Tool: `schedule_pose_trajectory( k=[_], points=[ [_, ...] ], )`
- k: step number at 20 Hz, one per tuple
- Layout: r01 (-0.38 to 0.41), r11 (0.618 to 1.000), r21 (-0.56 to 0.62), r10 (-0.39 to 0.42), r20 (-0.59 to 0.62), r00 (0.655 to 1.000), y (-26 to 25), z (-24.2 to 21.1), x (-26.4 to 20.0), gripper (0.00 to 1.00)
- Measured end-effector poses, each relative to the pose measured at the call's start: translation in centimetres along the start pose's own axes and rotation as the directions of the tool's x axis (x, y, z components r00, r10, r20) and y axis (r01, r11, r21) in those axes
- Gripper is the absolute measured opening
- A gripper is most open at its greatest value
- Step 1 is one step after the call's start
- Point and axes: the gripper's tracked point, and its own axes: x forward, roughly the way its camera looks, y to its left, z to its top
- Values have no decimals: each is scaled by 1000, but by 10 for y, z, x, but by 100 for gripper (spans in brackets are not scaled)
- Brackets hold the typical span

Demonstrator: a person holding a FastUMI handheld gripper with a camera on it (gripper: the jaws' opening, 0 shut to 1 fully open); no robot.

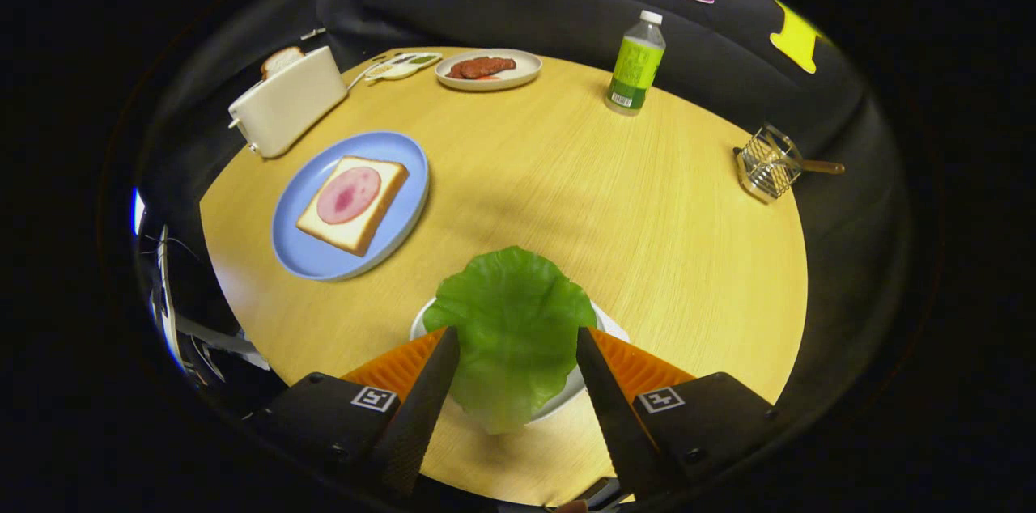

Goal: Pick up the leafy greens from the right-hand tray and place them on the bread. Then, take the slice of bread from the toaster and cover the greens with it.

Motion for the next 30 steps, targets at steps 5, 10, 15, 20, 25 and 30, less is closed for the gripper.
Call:
schedule_pose_trajectory(
  k=[5, 10, 15, 20, 25, 30],
  points=[
    [-3, 1000, 28, 5, -87, 996, -2, -15, 29, 90],
    [-15, 1000, 20, 18, -127, 992, 4, -16, 32, 77],
    [-42, 998, -53, 34, -138, 990, 17, -15, 31, 33],
    [-14, 1000, -8, 13, -145, 989, 17, -13, 19, 9],
    [1, 1000, -5, -1, -80, 997, 6, 12, -23, 9],
    [-38, 999, 8, 38, -4, 999, 30, 59, -61, 9]
  ],
)
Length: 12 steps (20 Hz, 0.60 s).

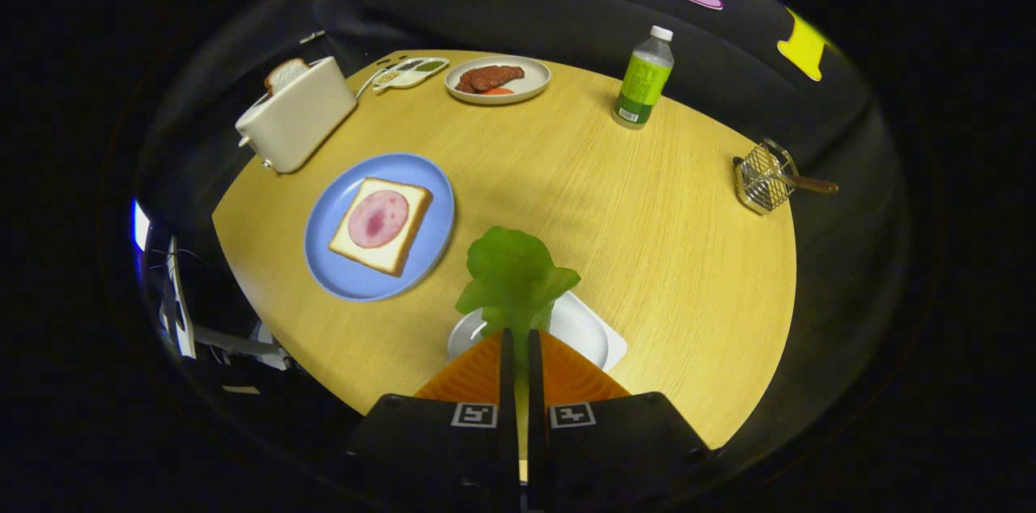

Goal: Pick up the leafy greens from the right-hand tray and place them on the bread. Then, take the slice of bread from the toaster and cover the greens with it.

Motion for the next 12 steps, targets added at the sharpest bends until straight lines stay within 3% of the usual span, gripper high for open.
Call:
schedule_pose_trajectory(
  k=[5, 12],
  points=[
    [-84, 996, -21, 85, 58, 995, 60, 50, -13, 9],
    [-142, 989, -38, 144, 47, 988, 126, 85, 7, 9]
  ],
)
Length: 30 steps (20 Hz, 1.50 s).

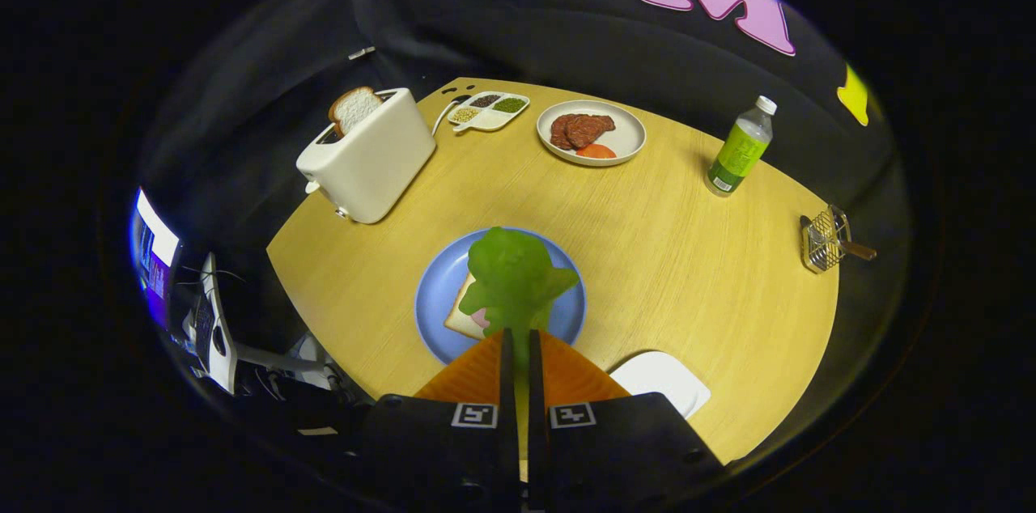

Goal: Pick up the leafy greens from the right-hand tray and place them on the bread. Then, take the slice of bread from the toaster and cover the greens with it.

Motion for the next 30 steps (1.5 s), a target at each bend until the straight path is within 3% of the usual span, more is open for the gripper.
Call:
schedule_pose_trajectory(
  k=[11, 13, 14, 16, 20, 24, 30],
  points=[
    [-24, 1000, 15, 24, -34, 999, 26, 11, 36, 11],
    [-27, 999, 17, 28, -42, 999, 26, 10, 42, 17],
    [-14, 1000, 14, 14, -39, 999, 23, 11, 44, 30],
    [-6, 1000, 11, 6, -24, 1000, 22, 13, 45, 44],
    [-17, 1000, 24, 16, 9, 1000, 30, 22, 37, 43],
    [-45, 999, 30, 43, 74, 996, 49, 56, 20, 43],
    [-143, 990, 9, 139, 178, 974, 113, 150, -4, 43]
  ],
)
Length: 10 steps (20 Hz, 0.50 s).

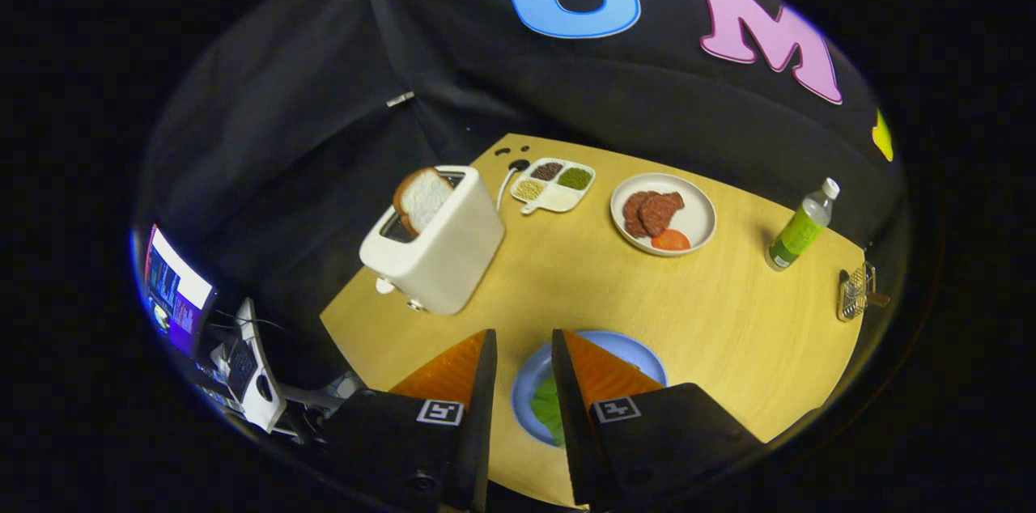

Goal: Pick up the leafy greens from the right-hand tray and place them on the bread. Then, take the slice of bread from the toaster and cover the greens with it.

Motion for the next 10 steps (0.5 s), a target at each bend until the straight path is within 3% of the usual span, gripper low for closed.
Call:
schedule_pose_trajectory(
  k=[6, 10],
  points=[
    [-74, 997, -18, 75, 47, 996, 77, 72, 37, 43],
    [-105, 994, -27, 105, 15, 994, 120, 91, 76, 49]
  ],
)
